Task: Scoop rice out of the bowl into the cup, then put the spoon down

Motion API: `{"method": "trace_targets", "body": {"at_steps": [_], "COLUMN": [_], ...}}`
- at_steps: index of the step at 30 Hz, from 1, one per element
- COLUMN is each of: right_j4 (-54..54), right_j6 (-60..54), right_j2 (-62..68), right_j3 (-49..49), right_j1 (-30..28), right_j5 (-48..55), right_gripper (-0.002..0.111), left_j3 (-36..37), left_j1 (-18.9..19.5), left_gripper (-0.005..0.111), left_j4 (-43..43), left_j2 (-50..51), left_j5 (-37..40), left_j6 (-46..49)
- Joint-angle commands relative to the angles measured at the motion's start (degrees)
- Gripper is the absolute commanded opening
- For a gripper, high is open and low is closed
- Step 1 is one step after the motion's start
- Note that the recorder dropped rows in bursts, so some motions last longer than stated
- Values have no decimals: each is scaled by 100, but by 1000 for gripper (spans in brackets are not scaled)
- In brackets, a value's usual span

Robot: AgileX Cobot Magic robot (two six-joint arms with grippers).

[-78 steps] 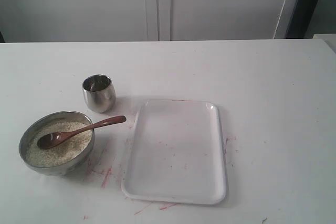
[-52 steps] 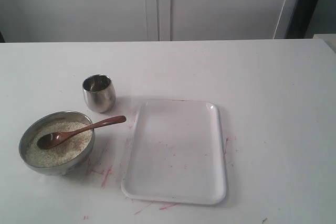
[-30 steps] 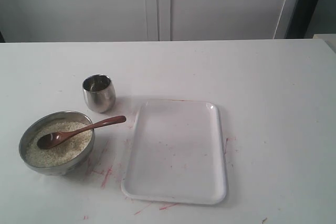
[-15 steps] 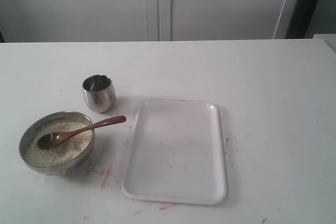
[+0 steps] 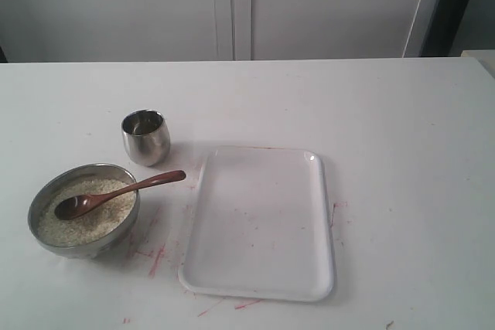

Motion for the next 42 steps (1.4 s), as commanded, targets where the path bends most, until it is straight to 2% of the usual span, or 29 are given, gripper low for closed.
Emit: {"method": "trace_targets", "body": {"at_steps": [1, 4, 9, 11, 14, 17, 24, 28, 36, 42], "right_j4": [-79, -79, 51, 653, 2344, 3518, 4677, 5363, 5332, 5309], "right_j6": [-672, -1057, -2175, -2901, -4581, -5939, -8058, -9940, -10968, -11465], "right_j2": [93, 352, 918, 1336, 2159, 2865, 4496, 5651, 7096, 7733], "right_j3": [-1050, -1831, -2907, -3257, -3746, -4100, -4612, -4612, -4612, -4612], "right_j1": [174, 233, 263, 392, 720, 943, 1271, 1778, 2525, 2927], "right_j5": [1623, 2579, 3171, 3438, 4170, 4331, 4925, 5661, 6314, 6329], "right_gripper": [0, 0, 0, 0, 0, 0, 0, 0, 0, 0], "left_j3": [29, 29, 29, 29, 29, 29, 29, 29, 29, 29], "left_j1": [-31, -31, -31, -31, -31, -31, -31, -31, -31, -31], "left_gripper": [14, 14, 14, 14, 14, 14, 14, 14, 14, 14], "left_j4": [-62, -62, -62, -62, -62, -62, -62, -62, -62, -62], "left_j2": [-17, -17, -17, -17, -17, -17, -17, -17, -17, -17], "left_j5": [13, 13, 13, 13, 13, 13, 13, 13, 13, 13], "left_j6": [20, 20, 20, 20, 20, 20, 20, 20, 20, 20]}}
